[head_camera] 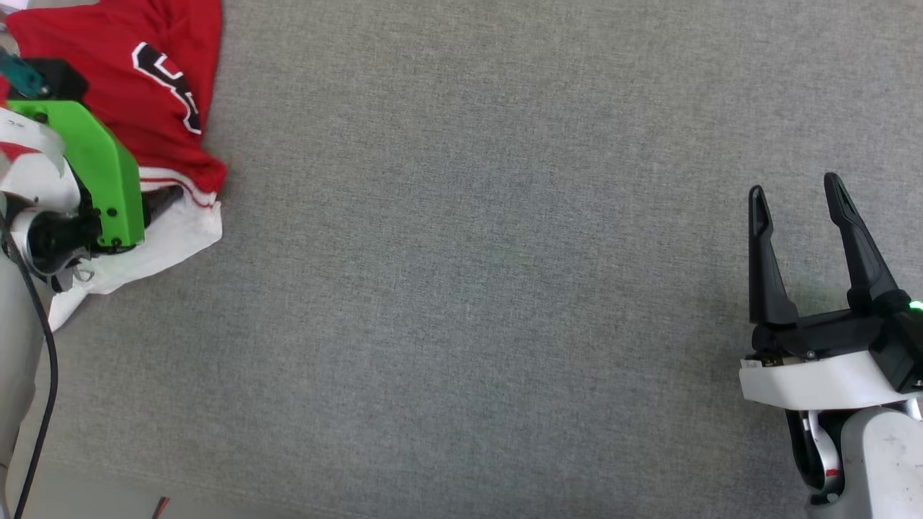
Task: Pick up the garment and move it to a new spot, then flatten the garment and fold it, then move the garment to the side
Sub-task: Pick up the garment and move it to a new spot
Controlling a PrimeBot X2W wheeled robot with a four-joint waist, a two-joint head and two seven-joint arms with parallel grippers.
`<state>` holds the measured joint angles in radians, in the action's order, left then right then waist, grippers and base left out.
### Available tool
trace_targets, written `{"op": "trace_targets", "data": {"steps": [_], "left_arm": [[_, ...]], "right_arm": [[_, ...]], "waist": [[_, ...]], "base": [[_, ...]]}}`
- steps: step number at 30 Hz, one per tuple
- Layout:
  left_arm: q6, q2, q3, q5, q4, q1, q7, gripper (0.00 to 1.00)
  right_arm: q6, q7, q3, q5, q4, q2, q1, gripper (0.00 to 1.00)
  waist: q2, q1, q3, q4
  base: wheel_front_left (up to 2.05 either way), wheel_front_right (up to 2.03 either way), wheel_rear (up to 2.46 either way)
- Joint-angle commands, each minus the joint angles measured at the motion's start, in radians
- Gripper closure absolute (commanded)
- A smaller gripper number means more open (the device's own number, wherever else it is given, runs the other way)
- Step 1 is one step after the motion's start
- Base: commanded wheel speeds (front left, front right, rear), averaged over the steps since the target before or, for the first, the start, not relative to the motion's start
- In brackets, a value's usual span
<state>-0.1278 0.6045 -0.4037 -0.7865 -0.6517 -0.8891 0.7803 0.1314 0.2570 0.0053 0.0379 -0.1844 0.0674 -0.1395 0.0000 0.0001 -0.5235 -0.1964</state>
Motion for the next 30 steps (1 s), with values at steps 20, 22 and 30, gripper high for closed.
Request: {"op": "trace_targets", "data": {"steps": [20,22,30], "left_arm": [[-0.003,0.023,-0.227,-0.051,-0.004,-0.044,-0.159,1.0],[-0.003,0.043,-0.247,-0.05,0.044,-0.061,-0.193,1.0],[-0.003,0.069,-0.323,-0.048,0.279,-0.14,-0.276,1.0]], "right_arm": [[-0.001,0.005,0.011,0.011,0.035,-0.008,0.007,0.0],[-0.001,0.005,0.008,0.016,0.039,-0.011,0.02,0.0],[-0.001,0.005,0.007,0.06,0.053,-0.017,0.055,0.0]], "waist": [[0.0,-0.0001,0.118,-0.017],[0.0,-0.0001,0.149,-0.023],[0.0,-0.0001,0.25,-0.009]], "base": [[0.0,0.0,0.0],[0.0,0.0,0.0],[0.0,0.0,0.0]]}}
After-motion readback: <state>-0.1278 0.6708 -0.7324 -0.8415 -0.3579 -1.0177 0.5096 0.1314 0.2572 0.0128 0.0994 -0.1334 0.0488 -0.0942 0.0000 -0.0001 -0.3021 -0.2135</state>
